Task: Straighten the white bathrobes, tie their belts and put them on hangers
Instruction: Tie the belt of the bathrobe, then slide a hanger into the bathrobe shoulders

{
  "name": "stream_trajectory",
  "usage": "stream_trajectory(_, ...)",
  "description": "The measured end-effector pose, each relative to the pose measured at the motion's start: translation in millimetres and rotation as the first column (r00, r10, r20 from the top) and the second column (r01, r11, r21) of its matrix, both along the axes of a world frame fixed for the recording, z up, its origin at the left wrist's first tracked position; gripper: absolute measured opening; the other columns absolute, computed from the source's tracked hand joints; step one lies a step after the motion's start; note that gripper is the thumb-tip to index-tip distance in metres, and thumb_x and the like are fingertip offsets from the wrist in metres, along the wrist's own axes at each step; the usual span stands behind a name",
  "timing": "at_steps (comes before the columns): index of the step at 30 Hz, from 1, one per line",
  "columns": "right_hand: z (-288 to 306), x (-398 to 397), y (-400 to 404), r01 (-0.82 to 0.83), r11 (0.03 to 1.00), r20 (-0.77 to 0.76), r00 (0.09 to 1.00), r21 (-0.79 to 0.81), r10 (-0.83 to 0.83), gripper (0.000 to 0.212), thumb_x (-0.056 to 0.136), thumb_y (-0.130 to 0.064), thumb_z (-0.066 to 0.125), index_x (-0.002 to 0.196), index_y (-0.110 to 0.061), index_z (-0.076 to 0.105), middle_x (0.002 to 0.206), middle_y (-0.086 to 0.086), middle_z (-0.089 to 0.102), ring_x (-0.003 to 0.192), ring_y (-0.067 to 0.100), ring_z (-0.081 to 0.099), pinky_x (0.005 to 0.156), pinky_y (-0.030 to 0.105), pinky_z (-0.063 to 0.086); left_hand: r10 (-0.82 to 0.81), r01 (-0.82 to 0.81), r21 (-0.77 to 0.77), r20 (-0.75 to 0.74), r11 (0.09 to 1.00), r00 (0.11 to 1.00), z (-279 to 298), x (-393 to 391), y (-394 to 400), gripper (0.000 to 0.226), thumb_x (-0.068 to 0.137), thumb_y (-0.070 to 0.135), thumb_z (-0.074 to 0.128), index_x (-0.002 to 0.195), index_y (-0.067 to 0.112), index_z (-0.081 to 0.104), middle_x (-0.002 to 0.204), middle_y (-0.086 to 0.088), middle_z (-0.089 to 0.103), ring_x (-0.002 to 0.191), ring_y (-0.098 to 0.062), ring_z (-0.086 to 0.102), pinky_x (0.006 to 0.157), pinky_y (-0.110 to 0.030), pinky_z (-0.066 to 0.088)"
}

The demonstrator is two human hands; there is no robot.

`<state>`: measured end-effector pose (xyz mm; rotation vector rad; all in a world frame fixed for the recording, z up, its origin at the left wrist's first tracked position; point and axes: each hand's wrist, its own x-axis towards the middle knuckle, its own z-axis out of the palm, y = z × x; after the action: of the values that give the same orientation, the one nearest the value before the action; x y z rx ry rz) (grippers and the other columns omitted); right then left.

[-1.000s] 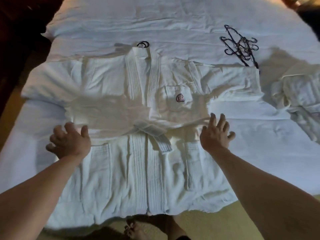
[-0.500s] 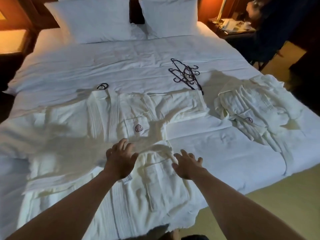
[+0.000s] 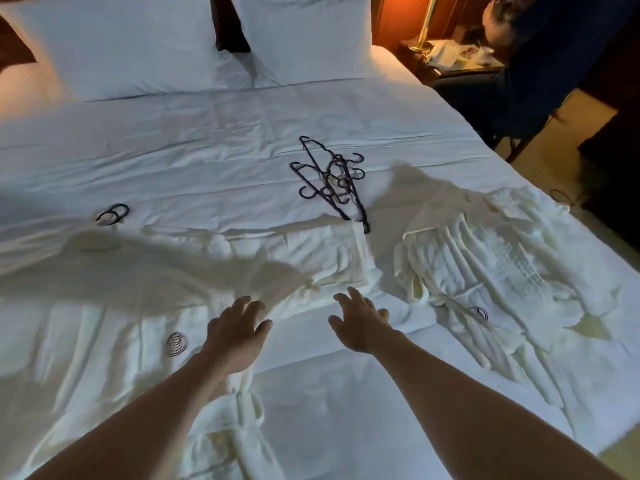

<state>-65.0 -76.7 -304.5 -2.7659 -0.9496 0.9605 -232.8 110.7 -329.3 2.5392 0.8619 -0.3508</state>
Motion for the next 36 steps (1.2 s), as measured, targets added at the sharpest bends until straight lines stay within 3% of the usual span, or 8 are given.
stream_trajectory(6, -46.3, 84.3, 33.5, 0.365, 0.925, 0.034, 0.928, 0.106, -0.37, 0.052, 0.103, -0.046, 0.037, 0.149, -0.022, 0.028, 0.154, 0.011, 0.029, 0.138, 0.035, 0.036, 0.109, 0.053, 0.034, 0.018, -0.018, 0.038, -0.001, 0.999, 1.0, -48.7, 69.6, 3.7, 0.056, 0.094, 0.064, 0.022, 0.138, 0.037, 0.043, 0.157, 0.002, 0.034, 0.141, -0.026, 0.038, 0.104, -0.047, 0.039)
stream_trajectory(10, -83.2, 109.6, 52.6, 0.005, 0.996, 0.146, 0.989, 0.09, -0.018, 0.067, 0.104, -0.058, 0.023, 0.16, -0.036, -0.005, 0.167, -0.002, -0.026, 0.155, 0.027, -0.011, 0.122, 0.058, 0.004, -0.004, 0.007, 0.089, -0.034, 0.996, 0.999, -66.2, 101.9, 16.1, 0.078, 0.081, 0.071, -0.001, 0.145, 0.045, 0.034, 0.164, 0.006, 0.02, 0.15, -0.021, 0.022, 0.113, -0.048, 0.027)
stream_trajectory(19, -141.3, 132.1, 45.6, -0.141, 0.988, 0.084, 0.987, 0.056, 0.136, 0.064, 0.102, -0.062, 0.004, 0.153, -0.04, -0.028, 0.153, -0.017, -0.046, 0.143, 0.014, -0.042, 0.116, 0.066, -0.016, 0.015, -0.002, 0.1, -0.129, 0.995, 0.992, -108.2, 191.6, 55.3, 0.063, 0.101, 0.062, 0.017, 0.157, 0.045, -0.005, 0.165, 0.007, -0.024, 0.153, -0.024, -0.019, 0.12, -0.059, -0.009)
stream_trajectory(22, -140.7, 135.1, 53.3, -0.118, 0.989, 0.124, 0.987, 0.091, 0.106, 0.063, 0.1, -0.063, 0.007, 0.158, -0.042, -0.008, 0.163, -0.018, -0.027, 0.151, 0.013, -0.029, 0.118, 0.062, -0.01, 0.074, -0.071, 0.136, -0.018, 0.988, 0.997, -126.6, 211.9, 60.1, 0.064, 0.099, 0.062, 0.018, 0.157, 0.045, -0.004, 0.167, 0.006, -0.019, 0.154, -0.025, -0.016, 0.119, -0.061, -0.009)
stream_trajectory(24, -129.9, 146.4, 63.9, -0.082, 0.987, 0.163, 0.985, 0.137, 0.059, 0.056, 0.1, -0.06, 0.012, 0.149, -0.041, 0.034, 0.164, -0.018, 0.013, 0.153, 0.014, 0.002, 0.116, 0.055, 0.008, 0.085, -0.092, 0.221, 0.037, 0.971, 0.996, -141.2, 212.3, 56.6, 0.066, 0.096, 0.066, 0.016, 0.157, 0.044, 0.003, 0.169, 0.004, -0.01, 0.155, -0.028, -0.008, 0.12, -0.061, -0.006)
stream_trajectory(27, -114.6, 177.7, 89.2, 0.032, 0.952, 0.259, 0.959, 0.303, -0.115, 0.036, 0.102, -0.044, 0.031, 0.09, -0.026, 0.06, 0.111, -0.01, 0.06, 0.119, 0.019, 0.047, 0.094, 0.044, 0.032, 0.101, -0.111, 0.321, 0.049, 0.94, 0.994, -154.7, 207.9, 52.5, 0.068, 0.095, 0.069, 0.016, 0.157, 0.042, 0.019, 0.169, 0.001, 0.011, 0.154, -0.03, 0.013, 0.119, -0.061, 0.003)
stream_trajectory(32, -110.7, 244.2, 139.0, 0.14, 0.84, 0.341, 0.87, 0.524, -0.358, 0.023, 0.1, -0.035, 0.047, 0.119, -0.025, 0.056, 0.121, 0.002, 0.054, 0.114, 0.027, 0.05, 0.092, 0.047, 0.038, 0.09, -0.123, 0.41, 0.098, 0.904, 0.991, -161.1, 209.4, 54.2, 0.065, 0.093, 0.063, 0.026, 0.153, 0.039, 0.036, 0.166, 0.0, 0.024, 0.151, -0.031, 0.025, 0.118, -0.061, 0.012)
stream_trajectory(36, -106.4, 290.2, 161.2, 0.486, 0.828, 0.151, 0.829, 0.281, -0.538, 0.034, 0.101, -0.031, 0.048, 0.133, -0.017, 0.046, 0.137, 0.007, 0.047, 0.127, 0.03, 0.044, 0.102, 0.052, 0.035, 0.081, -0.125, 0.418, 0.121, 0.9, 0.989, -163.9, 208.9, 53.7, 0.065, 0.093, 0.062, 0.028, 0.152, 0.036, 0.04, 0.165, -0.001, 0.026, 0.151, -0.031, 0.025, 0.117, -0.062, 0.015)
